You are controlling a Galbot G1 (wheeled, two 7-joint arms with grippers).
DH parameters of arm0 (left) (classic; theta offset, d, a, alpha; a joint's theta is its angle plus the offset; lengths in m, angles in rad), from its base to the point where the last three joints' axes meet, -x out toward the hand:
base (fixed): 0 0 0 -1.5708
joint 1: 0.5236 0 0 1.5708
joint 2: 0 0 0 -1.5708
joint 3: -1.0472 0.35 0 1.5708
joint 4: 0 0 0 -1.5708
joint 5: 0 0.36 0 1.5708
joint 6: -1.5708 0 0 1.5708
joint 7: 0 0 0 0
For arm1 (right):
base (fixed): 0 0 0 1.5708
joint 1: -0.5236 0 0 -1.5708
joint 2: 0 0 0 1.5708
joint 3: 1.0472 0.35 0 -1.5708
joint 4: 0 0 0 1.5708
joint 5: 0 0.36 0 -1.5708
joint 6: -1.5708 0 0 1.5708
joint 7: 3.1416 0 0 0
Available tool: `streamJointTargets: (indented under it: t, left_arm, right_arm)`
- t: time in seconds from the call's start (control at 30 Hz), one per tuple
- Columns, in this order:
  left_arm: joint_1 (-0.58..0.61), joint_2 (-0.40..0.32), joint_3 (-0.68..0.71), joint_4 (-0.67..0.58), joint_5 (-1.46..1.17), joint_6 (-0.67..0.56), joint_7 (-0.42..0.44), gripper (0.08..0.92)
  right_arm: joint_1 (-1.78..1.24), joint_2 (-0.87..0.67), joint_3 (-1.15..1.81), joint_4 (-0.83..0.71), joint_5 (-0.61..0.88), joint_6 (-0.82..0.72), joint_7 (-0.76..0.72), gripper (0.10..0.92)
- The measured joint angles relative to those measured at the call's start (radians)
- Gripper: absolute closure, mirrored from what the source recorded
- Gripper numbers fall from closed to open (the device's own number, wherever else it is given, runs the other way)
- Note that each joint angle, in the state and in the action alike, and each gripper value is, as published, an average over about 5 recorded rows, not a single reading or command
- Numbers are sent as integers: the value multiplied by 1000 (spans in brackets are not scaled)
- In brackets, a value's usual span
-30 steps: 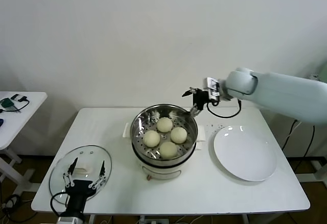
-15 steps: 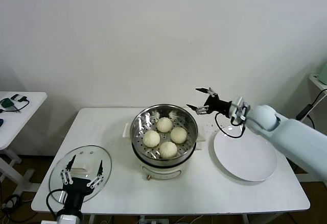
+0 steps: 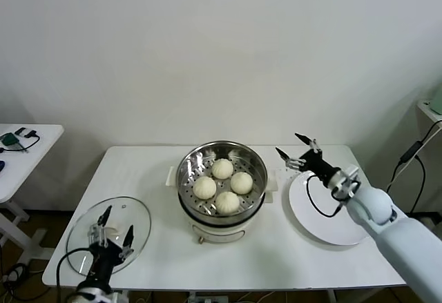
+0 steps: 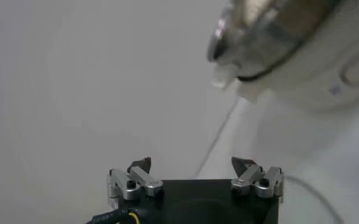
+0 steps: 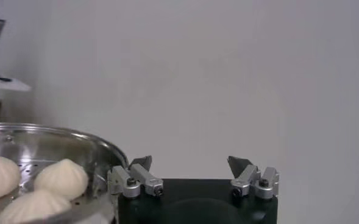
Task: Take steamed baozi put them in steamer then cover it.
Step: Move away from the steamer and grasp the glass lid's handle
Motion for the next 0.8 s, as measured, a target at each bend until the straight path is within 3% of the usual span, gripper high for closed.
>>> streamJointTargets:
  t: [0.33,0.8]
  left_arm:
    - [-53,30,-34,131,361,-52,-35,177]
    - [-194,88,-120,375,489,-129,-106,177]
  right_arm:
    - [-241,88,256,10,-50,-19,-9,203]
    - [-333,145,369,-25,-93,-17,-17,203]
